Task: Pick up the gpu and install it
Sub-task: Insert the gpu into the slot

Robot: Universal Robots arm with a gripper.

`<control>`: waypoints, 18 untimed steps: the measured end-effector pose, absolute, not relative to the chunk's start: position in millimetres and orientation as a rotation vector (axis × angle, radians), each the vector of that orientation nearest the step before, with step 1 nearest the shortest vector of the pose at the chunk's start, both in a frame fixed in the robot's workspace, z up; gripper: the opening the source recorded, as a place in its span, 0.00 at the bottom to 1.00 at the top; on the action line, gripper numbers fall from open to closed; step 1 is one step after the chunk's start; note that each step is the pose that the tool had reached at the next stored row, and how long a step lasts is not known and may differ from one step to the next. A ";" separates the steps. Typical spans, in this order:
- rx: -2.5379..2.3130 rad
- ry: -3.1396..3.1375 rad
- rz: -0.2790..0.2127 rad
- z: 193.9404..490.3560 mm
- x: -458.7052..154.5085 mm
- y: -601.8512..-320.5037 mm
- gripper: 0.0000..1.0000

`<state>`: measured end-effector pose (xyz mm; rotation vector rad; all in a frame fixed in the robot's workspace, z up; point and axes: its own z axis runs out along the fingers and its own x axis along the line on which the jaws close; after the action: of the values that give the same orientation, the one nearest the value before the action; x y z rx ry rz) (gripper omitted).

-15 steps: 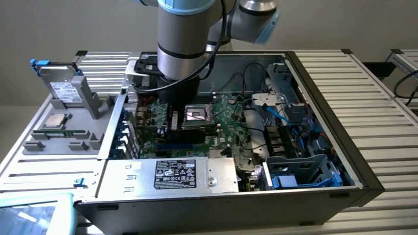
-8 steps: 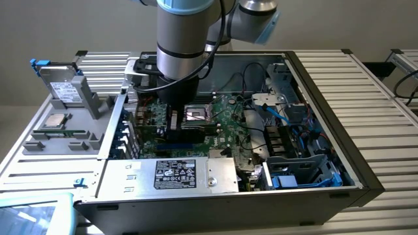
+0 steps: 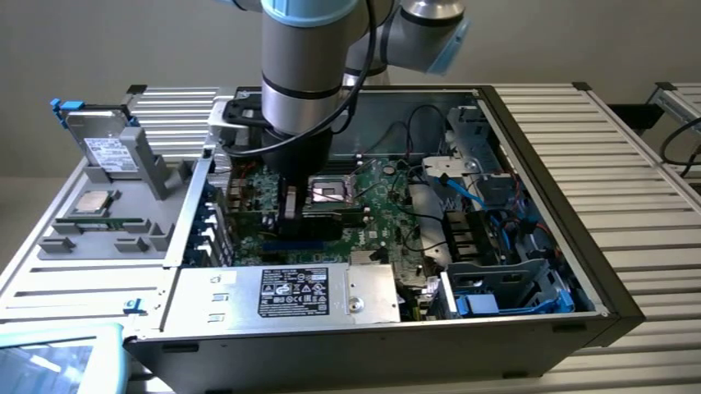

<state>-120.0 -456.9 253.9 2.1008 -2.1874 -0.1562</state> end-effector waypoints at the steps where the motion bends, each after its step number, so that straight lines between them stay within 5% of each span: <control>1: 2.101 -2.187 -0.156 253.5 -120.3 -456.9 0.28; 18: 2.101 -2.188 -0.157 250.3 -121.0 -456.9 0.28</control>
<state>-121.0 -456.9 250.3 2.1009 -2.1875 -0.1566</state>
